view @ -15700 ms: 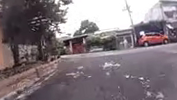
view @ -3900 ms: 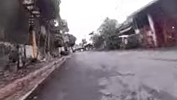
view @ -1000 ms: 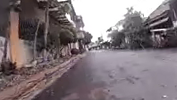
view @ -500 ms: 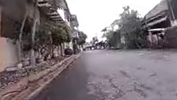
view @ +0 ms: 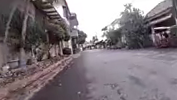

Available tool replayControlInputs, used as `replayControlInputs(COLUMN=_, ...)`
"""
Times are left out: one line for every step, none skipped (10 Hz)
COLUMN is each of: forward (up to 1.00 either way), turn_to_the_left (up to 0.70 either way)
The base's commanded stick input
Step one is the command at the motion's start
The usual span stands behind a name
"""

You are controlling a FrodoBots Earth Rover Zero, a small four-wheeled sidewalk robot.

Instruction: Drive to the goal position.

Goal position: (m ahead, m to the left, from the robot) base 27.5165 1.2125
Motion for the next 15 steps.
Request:
replayControlInputs(forward=1.00, turn_to_the_left=0.00)
replayControlInputs(forward=1.00, turn_to_the_left=0.00)
replayControlInputs(forward=1.00, turn_to_the_left=0.00)
replayControlInputs(forward=1.00, turn_to_the_left=0.00)
replayControlInputs(forward=1.00, turn_to_the_left=0.00)
replayControlInputs(forward=1.00, turn_to_the_left=0.00)
replayControlInputs(forward=1.00, turn_to_the_left=0.00)
replayControlInputs(forward=1.00, turn_to_the_left=0.00)
replayControlInputs(forward=1.00, turn_to_the_left=0.00)
replayControlInputs(forward=1.00, turn_to_the_left=0.00)
replayControlInputs(forward=1.00, turn_to_the_left=0.00)
replayControlInputs(forward=1.00, turn_to_the_left=0.00)
replayControlInputs(forward=1.00, turn_to_the_left=0.00)
replayControlInputs(forward=1.00, turn_to_the_left=0.00)
replayControlInputs(forward=1.00, turn_to_the_left=0.00)
